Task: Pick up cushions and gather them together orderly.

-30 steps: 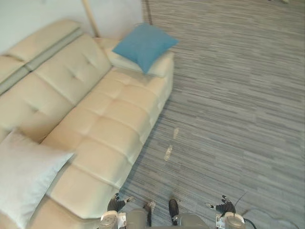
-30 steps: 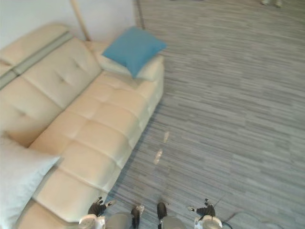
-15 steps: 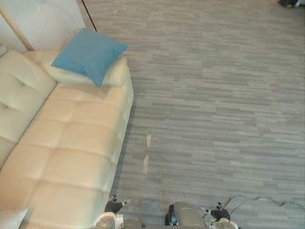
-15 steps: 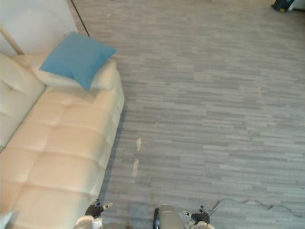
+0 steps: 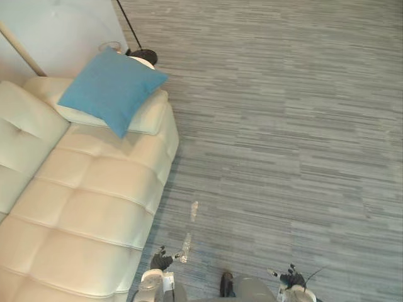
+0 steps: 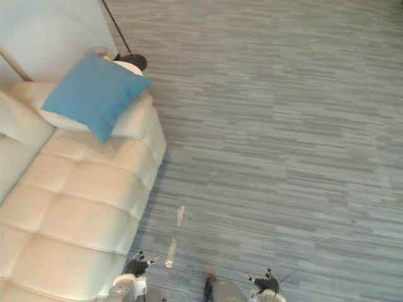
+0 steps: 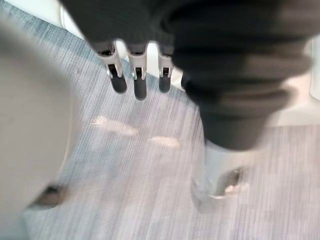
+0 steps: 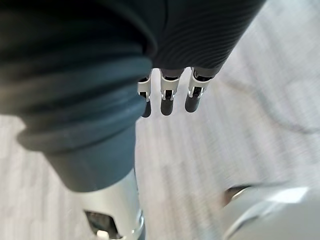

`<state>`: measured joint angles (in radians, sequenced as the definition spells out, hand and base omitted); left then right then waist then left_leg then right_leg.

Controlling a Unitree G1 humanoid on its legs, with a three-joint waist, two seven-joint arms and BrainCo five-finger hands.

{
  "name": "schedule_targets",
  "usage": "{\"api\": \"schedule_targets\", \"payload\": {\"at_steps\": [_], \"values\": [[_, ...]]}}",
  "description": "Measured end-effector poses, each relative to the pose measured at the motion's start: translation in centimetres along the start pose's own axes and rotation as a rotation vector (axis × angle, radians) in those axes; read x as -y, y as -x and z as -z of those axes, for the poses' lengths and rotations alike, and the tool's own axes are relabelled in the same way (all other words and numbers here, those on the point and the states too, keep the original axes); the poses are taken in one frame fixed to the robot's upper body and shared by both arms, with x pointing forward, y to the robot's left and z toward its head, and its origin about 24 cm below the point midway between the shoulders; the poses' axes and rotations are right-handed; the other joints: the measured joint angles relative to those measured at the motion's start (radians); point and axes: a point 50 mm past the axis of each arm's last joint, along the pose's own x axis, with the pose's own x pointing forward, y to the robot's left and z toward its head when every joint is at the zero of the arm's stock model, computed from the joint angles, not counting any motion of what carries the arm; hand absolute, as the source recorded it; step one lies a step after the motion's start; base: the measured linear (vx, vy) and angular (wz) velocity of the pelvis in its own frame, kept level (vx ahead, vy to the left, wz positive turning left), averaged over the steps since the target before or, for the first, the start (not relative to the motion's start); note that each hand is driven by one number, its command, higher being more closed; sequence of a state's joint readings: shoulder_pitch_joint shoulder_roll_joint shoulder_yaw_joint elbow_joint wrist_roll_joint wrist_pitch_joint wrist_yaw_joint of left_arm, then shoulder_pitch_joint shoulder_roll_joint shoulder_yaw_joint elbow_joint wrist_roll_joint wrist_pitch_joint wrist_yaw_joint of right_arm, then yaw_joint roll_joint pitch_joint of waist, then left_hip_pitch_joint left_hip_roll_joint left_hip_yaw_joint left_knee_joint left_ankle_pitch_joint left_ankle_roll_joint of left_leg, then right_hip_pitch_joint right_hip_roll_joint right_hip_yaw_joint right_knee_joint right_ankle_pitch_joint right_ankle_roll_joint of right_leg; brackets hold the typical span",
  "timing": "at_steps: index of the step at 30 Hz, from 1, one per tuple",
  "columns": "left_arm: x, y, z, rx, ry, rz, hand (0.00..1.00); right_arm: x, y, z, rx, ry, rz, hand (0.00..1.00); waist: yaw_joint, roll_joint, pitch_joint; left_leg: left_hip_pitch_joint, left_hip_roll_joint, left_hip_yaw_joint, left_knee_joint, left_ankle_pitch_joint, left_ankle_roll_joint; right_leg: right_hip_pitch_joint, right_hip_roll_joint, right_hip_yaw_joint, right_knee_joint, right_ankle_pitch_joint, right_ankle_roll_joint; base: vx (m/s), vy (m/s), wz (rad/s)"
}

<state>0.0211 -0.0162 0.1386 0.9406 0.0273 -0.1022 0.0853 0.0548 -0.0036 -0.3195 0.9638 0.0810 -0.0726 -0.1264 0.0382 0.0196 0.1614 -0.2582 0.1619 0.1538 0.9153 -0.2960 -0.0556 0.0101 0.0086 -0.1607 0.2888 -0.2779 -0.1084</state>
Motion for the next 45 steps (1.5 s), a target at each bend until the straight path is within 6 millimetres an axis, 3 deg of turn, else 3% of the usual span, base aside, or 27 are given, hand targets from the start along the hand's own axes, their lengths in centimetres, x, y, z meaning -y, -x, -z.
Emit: {"api": "schedule_targets", "payload": {"at_steps": [3, 4, 5, 6, 8, 10, 11, 12, 13, 15, 16, 17, 19, 20, 21, 22, 23, 26, 28, 29, 32, 34, 36, 38, 39, 42, 45], "values": [[0.3, 0.0, -0.2, 0.01, -0.006, 0.013, 0.0, -0.1, 0.0, -0.1, 0.004, -0.004, -0.002, 0.0, 0.01, -0.002, -0.009, -0.081, -0.074, 0.03, -0.339, 0.01, -0.005, 0.095, -0.051, 0.015, -0.088, -0.018, 0.044, 0.34, 0.083, -0.22], [0.6, 0.1, -0.1, 0.007, -0.014, 0.022, 0.0, 0.2, 0.0, -0.1, 0.003, -0.002, 0.006, 0.0, 0.012, 0.012, -0.019, -0.093, -0.088, 0.013, -0.509, 0.077, -0.022, 0.111, -0.052, 0.019, -0.111, -0.037, 0.064, 0.44, 0.196, -0.21], [0.7, 0.1, 0.2, -0.001, -0.03, 0.03, 0.0, 0.5, 0.0, 0.6, -0.026, -0.006, 0.019, 0.0, 0.021, 0.016, -0.028, -0.097, -0.092, -0.001, -0.553, 0.19, 0.001, 0.142, -0.059, 0.035, -0.125, -0.067, 0.084, 0.47, 0.217, -0.22], [0.6, 0.1, 0.2, -0.004, -0.032, 0.027, 0.0, 0.5, 0.0, 0.8, -0.038, -0.01, 0.021, 0.0, 0.02, 0.006, -0.034, -0.095, -0.108, -0.002, -0.547, 0.218, 0.027, 0.151, -0.072, 0.045, -0.127, -0.077, 0.093, 0.47, 0.206, -0.18], [-0.1, -0.1, 0.2, -0.011, -0.047, 0.015, 0.0, 0.6, 0.3, 1.6, -0.065, -0.015, 0.024, 0.0, 0.01, -0.035, -0.062, -0.109, -0.148, 0.028, -0.467, 0.128, 0.075, 0.161, -0.123, 0.084, -0.097, -0.074, 0.126, 0.58, 0.139, -0.13], [-0.5, -0.1, 0.4, -0.023, -0.057, 0.007, 0.0, 0.6, 0.3, 1.9, -0.077, -0.015, 0.024, 0.0, 0.02, -0.049, -0.079, -0.091, -0.154, 0.054, -0.437, 0.081, 0.089, 0.117, -0.137, 0.14, 0.012, -0.064, 0.143, 0.58, 0.16, -0.28], [-0.6, -0.1, 0.6, -0.033, -0.059, 0.007, 0.0, 0.3, 0.1, 1.6, -0.078, -0.014, 0.019, 0.0, 0.019, -0.051, -0.08, -0.059, -0.155, 0.066, -0.447, 0.066, 0.102, 0.067, -0.139, 0.178, 0.144, -0.039, 0.169, 0.54, 0.161, -0.42], [-0.7, -0.1, 0.8, -0.047, -0.073, 0.008, 0.0, 0.0, 0.1, 1.4, -0.069, -0.016, 0.011, 0.0, 0.014, -0.047, -0.075, 0.015, -0.157, 0.068, -0.496, 0.047, 0.105, -0.03, -0.145, 0.181, 0.38, 0.032, 0.249, 0.51, 0.129, -0.35], [-0.7, -0.1, 1.0, -0.055, -0.081, 0.009, 0.0, 0.0, 0.1, 1.5, -0.073, -0.016, 0.008, 0.0, 0.016, -0.045, -0.069, 0.062, -0.16, 0.067, -0.526, 0.04, 0.104, -0.065, -0.145, 0.17, 0.483, 0.028, 0.247, 0.56, 0.11, -0.24], [-0.7, 0.1, 1.7, -0.082, -0.123, 0.025, 0.0, 0.5, 0.0, 1.3, -0.066, -0.006, 0.014, 0.0, 0.009, -0.021, -0.054, 0.246, -0.161, 0.066, -0.638, 0.039, 0.105, -0.147, -0.146, 0.083, 0.604, -0.028, 0.164, 0.47, 0.042, -0.08], [-0.6, 0.1, 1.7, -0.082, -0.126, 0.028, 0.0, 0.6, 0.0, 1.3, -0.063, -0.001, 0.015, 0.0, 0.006, -0.018, -0.054, 0.271, -0.157, 0.066, -0.656, 0.039, 0.105, -0.164, -0.145, 0.057, 0.592, -0.038, 0.15, 0.4, -0.01, 0.04], [-0.6, 0.1, 1.6, -0.078, -0.133, 0.03, 0.0, 0.5, -0.1, 1.1, -0.058, 0.004, 0.01, 0.0, 0.003, -0.018, -0.054, 0.318, -0.147, 0.063, -0.692, 0.039, 0.105, -0.222, -0.135, 0.008, 0.526, -0.053, 0.129, 0.38, -0.056, 0.19], [-0.7, -0.1, 1.3, -0.072, -0.134, 0.03, 0.0, 0.4, -0.1, 0.8, -0.052, 0.005, 0.007, 0.0, -0.007, -0.016, -0.052, 0.352, -0.131, 0.051, -0.727, 0.039, 0.104, -0.299, -0.108, -0.011, 0.375, -0.044, 0.133, 0.38, -0.104, 0.31], [-0.6, -0.1, 1.3, -0.07, -0.137, 0.032, 0.0, 0.4, -0.2, 0.7, -0.049, 0.005, 0.009, 0.0, -0.016, -0.013, -0.049, 0.373, -0.119, 0.043, -0.752, 0.038, 0.101, -0.333, -0.091, -0.015, 0.226, 0.011, 0.141, 0.39, -0.173, 0.45], [-0.8, 0.0, 1.4, -0.075, -0.146, 0.029, 0.0, 0.5, -0.2, 0.5, -0.043, 0.01, 0.009, 0.0, -0.031, -0.023, -0.046, 0.399, -0.118, 0.022, -0.766, 0.031, 0.088, -0.344, -0.081, 0.001, 0.064, 0.125, 0.137, 0.4, -0.199, 0.52], [-1.1, 0.1, 1.7, -0.084, -0.149, 0.024, 0.0, 0.6, -0.2, 0.5, -0.043, 0.01, 0.013, 0.0, -0.036, -0.026, -0.046, 0.411, -0.116, 0.006, -0.764, 0.021, 0.071, -0.34, -0.074, 0.015, 0.035, 0.215, 0.128, 0.52, -0.253, 0.34], [-0.5, 0.4, 2.8, -0.12, -0.138, 0.037, 0.0, 1.5, -0.4, 0.2, -0.036, 0.018, 0.036, 0.0, -0.031, 0.015, -0.055, 0.429, -0.075, -0.033, -0.749, 0.017, 0.038, -0.312, -0.036, 0.009, 0.04, 0.228, 0.088, 0.45, -0.227, 0.1], [-0.1, 0.4, 2.5, -0.114, -0.123, 0.037, 0.0, 1.8, -0.5, 0.0, -0.032, 0.006, 0.045, 0.0, -0.028, 0.031, -0.05, 0.387, -0.064, -0.082, -0.649, 0.061, -0.033, -0.289, -0.042, -0.015, 0.055, 0.18, 0.063, 0.36, -0.236, 0.19], [0.3, 0.3, 2.3, -0.107, -0.079, 0.03, 0.0, 2.1, -0.3, 0.6, -0.047, -0.01, 0.059, 0.0, -0.031, 0.026, -0.044, 0.294, -0.062, -0.103, -0.397, 0.123, -0.083, -0.213, -0.057, -0.041, 0.044, 0.135, 0.058, 0.38, -0.255, 0.46], [0.5, 0.2, 1.9, -0.091, -0.056, 0.027, 0.0, 1.8, -0.1, 0.9, -0.055, 0.003, 0.048, 0.0, -0.03, 0.011, -0.033, 0.212, -0.042, -0.105, -0.196, 0.178, -0.08, -0.155, -0.066, -0.051, 0.02, 0.111, 0.054, 0.27, -0.148, 0.4], [0.8, 0.2, 1.2, -0.056, -0.042, 0.033, 0.0, 1.7, 0.0, 1.2, -0.061, 0.001, 0.046, 0.0, -0.017, 0.013, -0.031, 0.08, 0.014, -0.014, -0.009, 0.106, -0.015, -0.042, -0.074, -0.083, -0.022, 0.077, 0.051, 0.23, -0.073, 0.28], [0.8, 0.1, 1.0, -0.044, -0.04, 0.034, 0.0, 1.8, 0.0, 1.4, -0.067, 0.0, 0.048, 0.0, -0.012, 0.01, -0.03, 0.033, 0.006, 0.043, -0.109, 0.081, 0.0, 0.009, -0.095, -0.112, -0.055, 0.059, 0.069, 0.21, -0.009, 0.42], [0.9, 0.1, 0.8, -0.035, -0.046, 0.039, 0.0, 2.0, 0.1, 1.6, -0.074, -0.002, 0.055, 0.0, -0.011, 0.012, -0.03, 0.013, -0.029, 0.091, -0.34, 0.093, 0.005, 0.041, -0.112, -0.148, -0.067, 0.037, 0.096, 0.18, 0.04, 0.47], [1.1, 0.3, 1.3, -0.048, -0.06, 0.049, 0.0, 2.7, 0.1, 1.6, -0.076, 0.002, 0.071, 0.0, -0.011, 0.037, -0.045, 0.015, -0.048, 0.159, -0.591, 0.249, 0.024, 0.058, -0.096, -0.181, -0.063, 0.008, 0.13, 0.31, 0.096, 0.55], [0.8, 0.2, 1.2, -0.048, -0.075, 0.048, 0.0, 2.7, 0.0, 1.6, -0.079, -0.006, 0.074, 0.0, -0.011, 0.033, -0.049, 0.027, -0.055, 0.177, -0.608, 0.233, 0.058, 0.063, -0.101, -0.183, -0.063, -0.004, 0.146, 0.33, 0.1, 0.58], [-0.5, 0.1, 1.3, -0.055, -0.102, 0.023, 0.0, 1.9, 0.0, 1.6, -0.08, -0.017, 0.056, 0.0, 0.003, -0.03, -0.059, 0.068, -0.138, 0.17, -0.683, 0.22, 0.085, 0.096, -0.152, -0.179, -0.078, 0.006, 0.173, 0.33, 0.067, 0.32], [-0.6, 0.2, 1.8, -0.076, -0.106, 0.021, 0.0, 2.5, 0.1, 2.0, -0.09, 0.025, 0.064, 0.0, 0.0, -0.023, -0.06, 0.137, -0.178, 0.123, -0.73, 0.2, 0.098, 0.063, -0.202, -0.171, 0.136, 0.01, 0.183, 0.31, 0.086, 0.57]]}}
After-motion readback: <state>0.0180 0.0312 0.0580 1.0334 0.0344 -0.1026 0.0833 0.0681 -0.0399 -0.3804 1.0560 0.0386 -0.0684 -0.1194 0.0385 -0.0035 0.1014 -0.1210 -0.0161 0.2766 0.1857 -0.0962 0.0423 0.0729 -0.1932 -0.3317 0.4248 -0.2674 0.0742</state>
